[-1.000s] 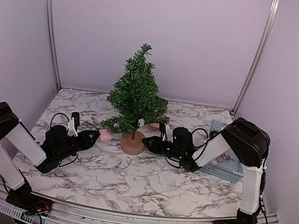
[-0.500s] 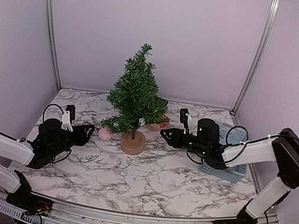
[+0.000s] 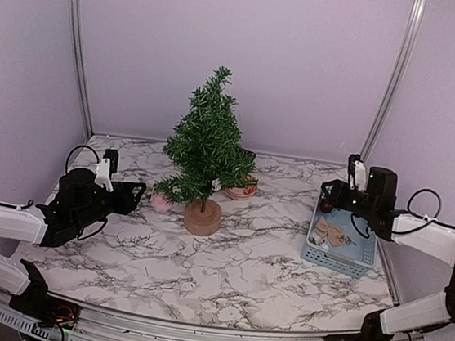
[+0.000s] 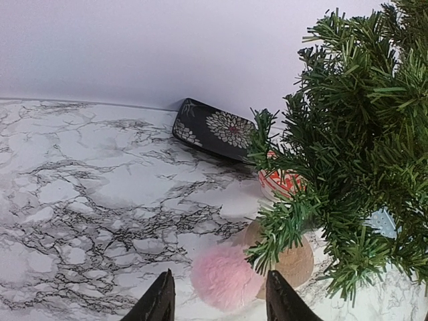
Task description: Decorate the small christmas tree
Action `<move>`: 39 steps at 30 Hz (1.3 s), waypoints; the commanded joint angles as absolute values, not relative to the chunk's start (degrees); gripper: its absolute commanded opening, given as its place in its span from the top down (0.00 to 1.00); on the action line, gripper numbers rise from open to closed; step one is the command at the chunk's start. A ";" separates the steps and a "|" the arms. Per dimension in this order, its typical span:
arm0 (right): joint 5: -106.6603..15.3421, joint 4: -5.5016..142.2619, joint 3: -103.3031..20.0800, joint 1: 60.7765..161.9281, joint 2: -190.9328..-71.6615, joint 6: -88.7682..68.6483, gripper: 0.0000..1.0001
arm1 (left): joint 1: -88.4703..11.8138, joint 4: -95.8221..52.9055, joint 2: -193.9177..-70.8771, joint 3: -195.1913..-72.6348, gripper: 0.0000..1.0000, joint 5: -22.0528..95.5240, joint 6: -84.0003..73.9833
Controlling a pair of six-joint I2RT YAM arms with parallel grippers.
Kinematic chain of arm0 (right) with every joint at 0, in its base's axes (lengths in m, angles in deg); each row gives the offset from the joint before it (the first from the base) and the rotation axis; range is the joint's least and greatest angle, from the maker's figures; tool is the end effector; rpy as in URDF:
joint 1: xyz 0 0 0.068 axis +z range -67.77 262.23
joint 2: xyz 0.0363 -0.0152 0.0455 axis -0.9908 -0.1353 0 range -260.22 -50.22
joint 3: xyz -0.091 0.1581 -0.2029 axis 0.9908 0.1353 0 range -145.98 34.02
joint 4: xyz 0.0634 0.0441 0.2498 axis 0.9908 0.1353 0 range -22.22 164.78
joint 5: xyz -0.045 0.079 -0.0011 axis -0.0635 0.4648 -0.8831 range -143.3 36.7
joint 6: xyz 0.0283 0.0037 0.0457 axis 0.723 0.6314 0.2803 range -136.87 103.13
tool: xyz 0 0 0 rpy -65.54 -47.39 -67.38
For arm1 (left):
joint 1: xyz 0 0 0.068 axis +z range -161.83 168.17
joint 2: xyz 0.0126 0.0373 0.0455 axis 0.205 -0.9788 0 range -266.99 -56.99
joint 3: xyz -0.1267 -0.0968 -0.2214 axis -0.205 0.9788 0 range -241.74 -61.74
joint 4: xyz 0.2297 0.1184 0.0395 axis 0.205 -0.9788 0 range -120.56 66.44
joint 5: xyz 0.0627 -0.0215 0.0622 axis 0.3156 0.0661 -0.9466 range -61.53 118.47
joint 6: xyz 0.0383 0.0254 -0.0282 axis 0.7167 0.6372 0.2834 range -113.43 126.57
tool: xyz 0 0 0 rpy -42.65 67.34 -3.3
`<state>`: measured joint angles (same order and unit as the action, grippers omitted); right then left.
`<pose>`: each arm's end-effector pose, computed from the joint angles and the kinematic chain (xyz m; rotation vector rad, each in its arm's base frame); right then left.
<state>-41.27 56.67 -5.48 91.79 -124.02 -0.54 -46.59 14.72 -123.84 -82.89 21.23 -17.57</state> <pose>0.2775 0.0543 0.2358 -0.0207 2.0003 0.4999 0.1987 -0.1323 0.2088 0.0647 1.7422 -0.6555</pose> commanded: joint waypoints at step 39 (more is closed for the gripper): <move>-38.18 63.89 -24.41 80.89 -157.03 -11.32 0.42 | -46.46 11.68 -124.33 -87.53 0.54 25.57 -15.92</move>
